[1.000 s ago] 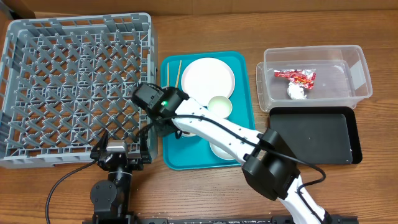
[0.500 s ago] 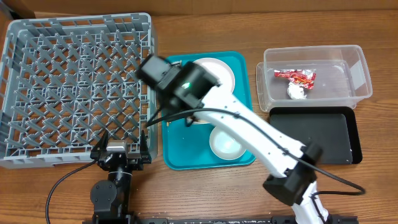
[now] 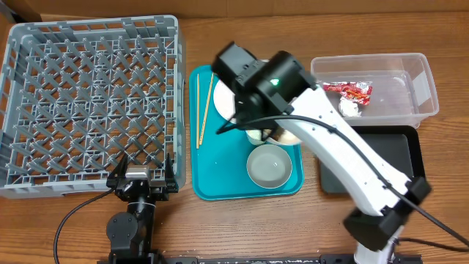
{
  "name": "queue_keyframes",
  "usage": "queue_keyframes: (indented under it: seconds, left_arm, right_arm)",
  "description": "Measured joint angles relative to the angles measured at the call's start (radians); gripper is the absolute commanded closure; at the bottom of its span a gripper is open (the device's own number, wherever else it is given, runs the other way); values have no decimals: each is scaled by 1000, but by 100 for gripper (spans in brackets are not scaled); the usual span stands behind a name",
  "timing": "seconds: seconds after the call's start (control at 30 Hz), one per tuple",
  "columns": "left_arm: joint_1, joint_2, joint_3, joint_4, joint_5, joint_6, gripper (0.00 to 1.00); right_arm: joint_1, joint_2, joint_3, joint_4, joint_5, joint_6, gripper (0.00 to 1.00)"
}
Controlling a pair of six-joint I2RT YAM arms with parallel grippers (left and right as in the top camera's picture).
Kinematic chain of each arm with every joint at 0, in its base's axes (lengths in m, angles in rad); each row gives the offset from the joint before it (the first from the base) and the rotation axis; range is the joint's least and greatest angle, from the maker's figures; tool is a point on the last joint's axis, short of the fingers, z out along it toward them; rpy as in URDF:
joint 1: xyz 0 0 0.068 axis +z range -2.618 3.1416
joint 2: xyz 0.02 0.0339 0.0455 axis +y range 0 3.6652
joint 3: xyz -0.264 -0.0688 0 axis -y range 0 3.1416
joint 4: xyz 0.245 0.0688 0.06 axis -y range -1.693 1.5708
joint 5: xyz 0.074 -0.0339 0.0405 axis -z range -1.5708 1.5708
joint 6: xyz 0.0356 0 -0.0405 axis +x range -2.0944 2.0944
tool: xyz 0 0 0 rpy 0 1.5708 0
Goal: Sort waste into correct bins and load items into the dishwasher
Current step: 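Carry the rice bowl with the right gripper over the black tray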
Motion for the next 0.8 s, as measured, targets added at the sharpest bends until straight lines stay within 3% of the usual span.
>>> queue_keyframes:
  seconds: [0.17,0.37,0.63,0.8]
  left_arm:
    - [0,0,0,0,0,0,0]
    - [0,0,0,0,0,0,0]
    - [0,0,0,0,0,0,0]
    - [0,0,0,0,0,0,0]
  right_arm:
    - [-104,-153,-284,13,45,43,96]
    - [-146,-286,-553,188,54,37,96]
    - [-330,-405,-800,457,-99,-134,96]
    - [-480,-451,-911,542,-251,-266,96]
